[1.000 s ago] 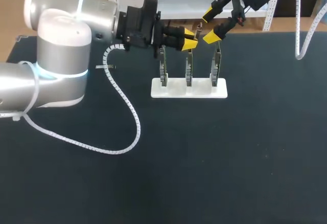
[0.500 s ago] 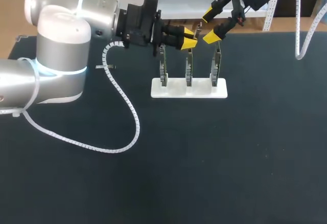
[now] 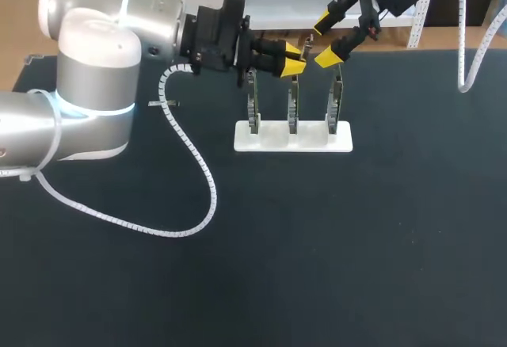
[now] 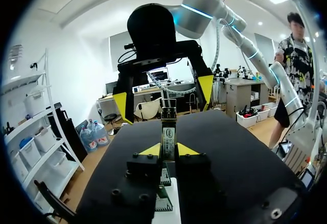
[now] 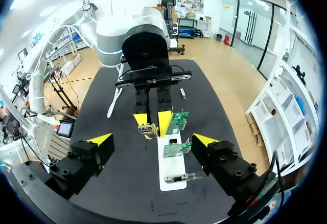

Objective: Pick up the optical module with the left hand, and insert it into the network port with the right hand.

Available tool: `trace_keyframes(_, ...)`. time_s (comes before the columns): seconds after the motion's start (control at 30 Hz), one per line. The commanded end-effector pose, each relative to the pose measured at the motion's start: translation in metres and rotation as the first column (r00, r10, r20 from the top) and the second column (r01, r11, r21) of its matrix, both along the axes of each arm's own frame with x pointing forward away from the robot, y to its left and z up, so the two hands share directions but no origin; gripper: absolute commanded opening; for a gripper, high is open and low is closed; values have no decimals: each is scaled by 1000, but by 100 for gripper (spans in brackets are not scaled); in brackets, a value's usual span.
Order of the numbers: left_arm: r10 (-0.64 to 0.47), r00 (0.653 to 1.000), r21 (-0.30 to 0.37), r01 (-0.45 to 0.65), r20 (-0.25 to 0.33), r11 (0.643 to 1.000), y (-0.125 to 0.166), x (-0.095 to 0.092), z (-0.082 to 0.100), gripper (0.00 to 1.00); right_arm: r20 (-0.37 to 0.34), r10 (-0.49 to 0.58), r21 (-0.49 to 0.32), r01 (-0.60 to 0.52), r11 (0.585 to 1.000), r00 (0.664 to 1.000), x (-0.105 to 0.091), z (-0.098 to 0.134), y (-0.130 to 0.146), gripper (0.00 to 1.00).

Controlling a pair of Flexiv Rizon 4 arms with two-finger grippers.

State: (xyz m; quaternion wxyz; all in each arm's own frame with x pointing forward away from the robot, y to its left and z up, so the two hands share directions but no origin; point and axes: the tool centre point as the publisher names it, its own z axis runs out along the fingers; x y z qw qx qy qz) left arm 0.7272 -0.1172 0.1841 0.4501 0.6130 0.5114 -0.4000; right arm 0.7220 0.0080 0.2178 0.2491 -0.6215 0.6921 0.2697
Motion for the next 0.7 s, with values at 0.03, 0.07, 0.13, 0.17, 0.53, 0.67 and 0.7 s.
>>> trace_keyframes(0.03,-5,1000,4,5,-2,1000,-1,3,0,0,4,-4,1,4,1000,1000,-2,0,-1,100)
trace_keyframes(0.07,-5,1000,4,5,-2,1000,-1,3,0,0,4,-4,1,4,1000,1000,-2,0,-1,100)
trace_keyframes(0.13,-5,1000,4,5,-2,1000,-1,3,0,0,4,-4,1,4,1000,1000,-2,0,-1,100)
trace_keyframes(0.17,-5,1000,4,5,-2,1000,-1,3,0,0,4,-4,1,4,1000,1000,-2,0,-1,100)
trace_keyframes(0.53,-14,1000,-34,14,0,999,-6,4,1,0,4,-4,1,4,1000,1000,-2,0,-1,100)
trace_keyframes(0.67,-5,1000,-39,5,-7,999,-3,4,-2,0,4,-4,1,4,1000,1000,-2,0,-1,100)
trace_keyframes(0.7,-1,1000,-38,0,-6,999,0,4,-2,0,4,-4,1,4,1000,1000,-2,0,-1,100)
